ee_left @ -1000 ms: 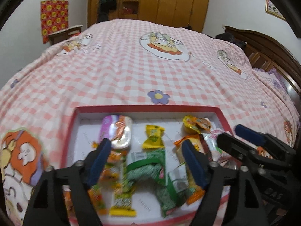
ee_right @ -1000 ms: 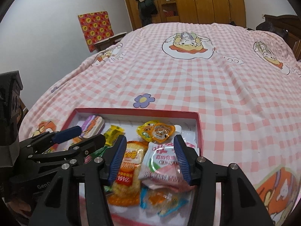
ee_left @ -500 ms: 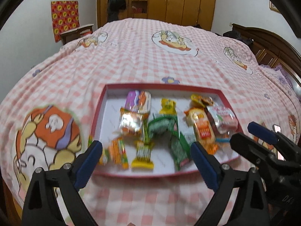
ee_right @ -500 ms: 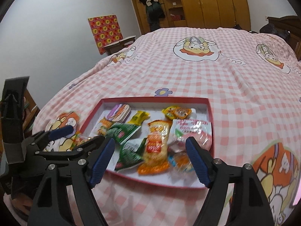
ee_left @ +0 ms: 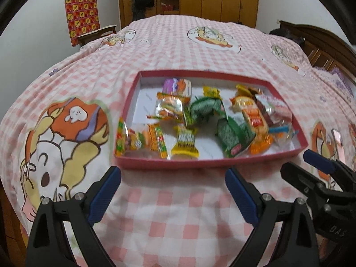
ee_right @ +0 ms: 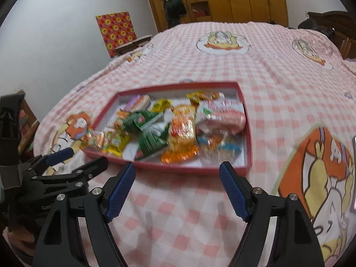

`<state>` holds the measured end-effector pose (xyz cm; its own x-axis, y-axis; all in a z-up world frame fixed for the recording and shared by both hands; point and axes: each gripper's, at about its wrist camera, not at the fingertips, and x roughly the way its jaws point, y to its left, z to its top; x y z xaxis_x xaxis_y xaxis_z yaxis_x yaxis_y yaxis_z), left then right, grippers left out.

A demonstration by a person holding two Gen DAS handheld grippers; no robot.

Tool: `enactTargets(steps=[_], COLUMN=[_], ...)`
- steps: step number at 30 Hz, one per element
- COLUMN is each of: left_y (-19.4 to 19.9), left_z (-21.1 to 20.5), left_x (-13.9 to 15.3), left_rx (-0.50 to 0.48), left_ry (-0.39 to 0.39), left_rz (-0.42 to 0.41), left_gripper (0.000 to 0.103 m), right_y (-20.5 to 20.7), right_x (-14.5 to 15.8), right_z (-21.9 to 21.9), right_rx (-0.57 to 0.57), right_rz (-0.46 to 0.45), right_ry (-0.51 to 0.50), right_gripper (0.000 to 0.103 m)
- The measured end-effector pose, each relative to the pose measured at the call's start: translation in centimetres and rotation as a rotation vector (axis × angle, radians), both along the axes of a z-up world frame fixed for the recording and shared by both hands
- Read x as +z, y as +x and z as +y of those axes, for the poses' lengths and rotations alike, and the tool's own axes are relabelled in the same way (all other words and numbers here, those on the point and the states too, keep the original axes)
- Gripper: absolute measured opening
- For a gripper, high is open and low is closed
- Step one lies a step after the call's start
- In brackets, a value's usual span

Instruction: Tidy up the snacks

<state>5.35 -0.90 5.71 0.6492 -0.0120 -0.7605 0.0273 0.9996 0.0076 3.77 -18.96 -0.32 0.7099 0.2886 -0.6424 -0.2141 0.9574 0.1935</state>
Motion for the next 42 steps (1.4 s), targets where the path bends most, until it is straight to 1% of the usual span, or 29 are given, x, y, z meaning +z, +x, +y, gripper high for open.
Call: enactTargets(steps=[7, 12, 16, 19, 28, 42], left_y=[0.3, 0.8, 1.1, 1.2, 1.0, 1.0], left_z=[-0.9, -0.9, -0.7, -0.6, -0.6, -0.6], left_x=[-2.0, -3.1, -3.8, -4.1, -4.6, -4.7], left_rx=[-0.015, -0.014, -0.008, -0.002, 0.01, 0.011], left_ry=[0.024, 0.013, 0.002, -0.009, -0.001, 0.0], left_rz=[0.036, 0.062, 0.077, 0.08, 0.062, 0.051], left_gripper=[0.097, 0.097, 0.097, 0.098, 0.099, 0.099], right_y=[0.6, 0.9, 1.3, 1.2, 1.1, 1.0], right_x=[-2.1, -3.0, -4.2, -4.4, -4.8, -4.9], right_z=[-0.3, -0.3, -0.4, -0.3, 0.0, 0.1], right_rx=[-0.04, -0.052, -0.066, -0.068, -0.077, -0.078], right_rz=[0.038, 0.054, 0.083, 0.073, 0.049, 0.043], right_ry=[-0.04, -0.052, -0.054, -0.065, -0.075, -0.077], right_gripper=[0.079, 0.079, 0.079, 0.08, 0.08, 0.08])
